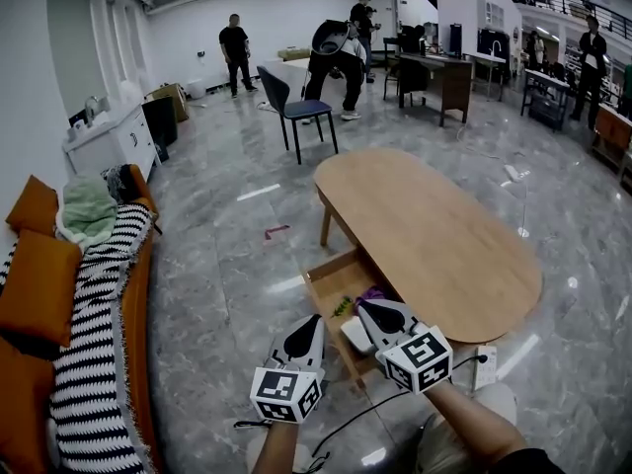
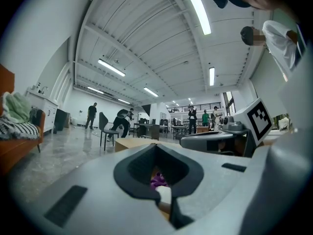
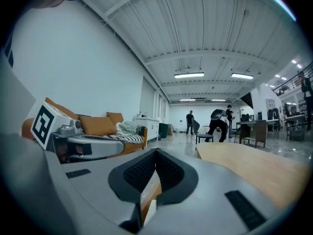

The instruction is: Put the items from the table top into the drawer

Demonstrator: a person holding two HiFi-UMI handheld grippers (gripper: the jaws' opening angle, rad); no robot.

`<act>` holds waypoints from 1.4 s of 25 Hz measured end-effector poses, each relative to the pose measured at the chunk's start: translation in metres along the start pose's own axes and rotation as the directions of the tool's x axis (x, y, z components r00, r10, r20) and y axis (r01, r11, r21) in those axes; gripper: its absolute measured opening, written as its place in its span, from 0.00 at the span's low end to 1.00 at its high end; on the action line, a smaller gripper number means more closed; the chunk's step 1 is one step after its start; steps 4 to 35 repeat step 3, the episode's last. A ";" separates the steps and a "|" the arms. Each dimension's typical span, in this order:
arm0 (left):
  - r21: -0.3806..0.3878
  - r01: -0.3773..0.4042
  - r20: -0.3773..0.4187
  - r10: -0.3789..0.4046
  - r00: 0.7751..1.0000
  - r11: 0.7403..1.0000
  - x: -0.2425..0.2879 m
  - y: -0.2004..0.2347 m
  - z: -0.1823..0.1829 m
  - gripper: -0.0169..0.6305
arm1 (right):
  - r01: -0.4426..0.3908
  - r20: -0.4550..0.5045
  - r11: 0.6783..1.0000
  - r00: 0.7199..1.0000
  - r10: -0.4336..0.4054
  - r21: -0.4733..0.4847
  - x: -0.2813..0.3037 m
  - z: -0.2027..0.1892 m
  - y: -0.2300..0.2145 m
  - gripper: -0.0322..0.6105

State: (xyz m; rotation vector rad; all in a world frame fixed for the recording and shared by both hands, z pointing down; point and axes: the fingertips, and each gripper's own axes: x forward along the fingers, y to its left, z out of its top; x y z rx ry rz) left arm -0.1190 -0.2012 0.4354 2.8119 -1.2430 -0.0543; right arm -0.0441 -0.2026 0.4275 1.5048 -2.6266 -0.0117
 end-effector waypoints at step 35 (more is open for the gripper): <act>0.000 0.005 -0.002 -0.005 1.000 1.000 0.002 -0.002 -0.001 0.03 | 0.005 -0.006 1.000 1.000 -0.005 -0.001 -0.001 -0.001 -0.002 0.08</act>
